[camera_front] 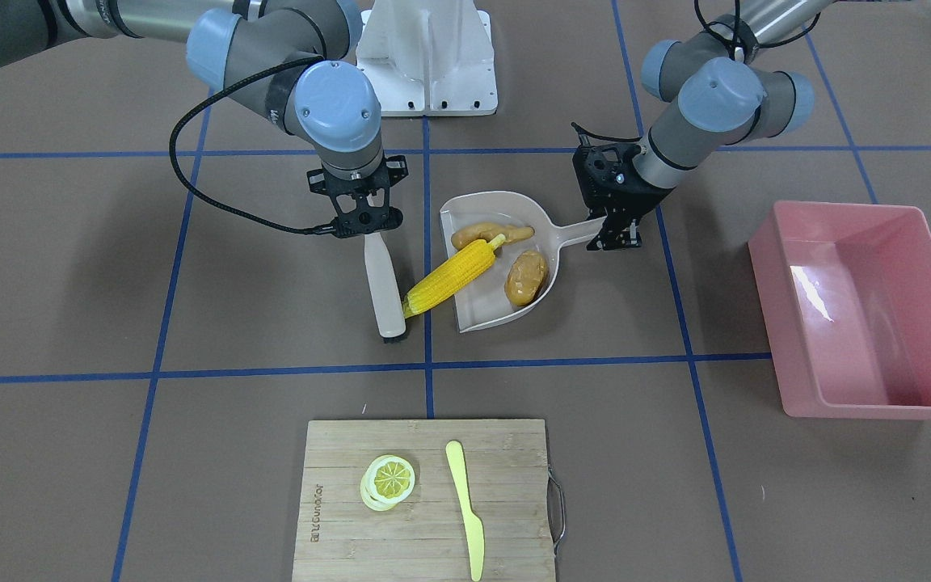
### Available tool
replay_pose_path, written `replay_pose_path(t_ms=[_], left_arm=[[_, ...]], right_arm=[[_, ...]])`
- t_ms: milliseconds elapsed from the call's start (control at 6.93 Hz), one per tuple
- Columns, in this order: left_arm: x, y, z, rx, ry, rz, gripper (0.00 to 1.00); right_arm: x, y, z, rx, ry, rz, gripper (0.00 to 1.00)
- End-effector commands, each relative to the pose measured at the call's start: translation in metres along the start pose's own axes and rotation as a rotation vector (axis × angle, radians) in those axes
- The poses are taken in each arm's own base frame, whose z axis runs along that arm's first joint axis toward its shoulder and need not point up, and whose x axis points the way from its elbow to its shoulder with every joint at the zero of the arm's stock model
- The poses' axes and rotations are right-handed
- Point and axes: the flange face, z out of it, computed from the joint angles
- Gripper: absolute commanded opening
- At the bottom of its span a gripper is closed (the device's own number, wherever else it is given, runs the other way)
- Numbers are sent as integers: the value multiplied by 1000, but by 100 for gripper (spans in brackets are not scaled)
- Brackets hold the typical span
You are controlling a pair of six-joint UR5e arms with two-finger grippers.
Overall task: Sweep and dump trash into bin
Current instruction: 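Push the corn and ginger deeper into the dustpan with the brush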
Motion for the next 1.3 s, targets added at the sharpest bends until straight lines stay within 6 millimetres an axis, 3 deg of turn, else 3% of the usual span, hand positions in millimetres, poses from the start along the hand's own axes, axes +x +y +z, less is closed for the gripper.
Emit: replay_pose_path(t_ms=[0, 289, 722, 1155], left_arm=[[0, 0, 0, 0, 0, 0, 23], [0, 0, 0, -1, 0, -1, 23], [-1, 1, 1, -4, -1, -1, 24], [0, -2, 0, 7, -3, 5, 28]], right_arm=[[-28, 7, -3, 15, -96, 19, 0], [-51, 24, 5, 8, -167, 10, 0], [-71, 31, 14, 17, -234, 22, 0], [-92, 28, 1, 27, -296, 59, 0]])
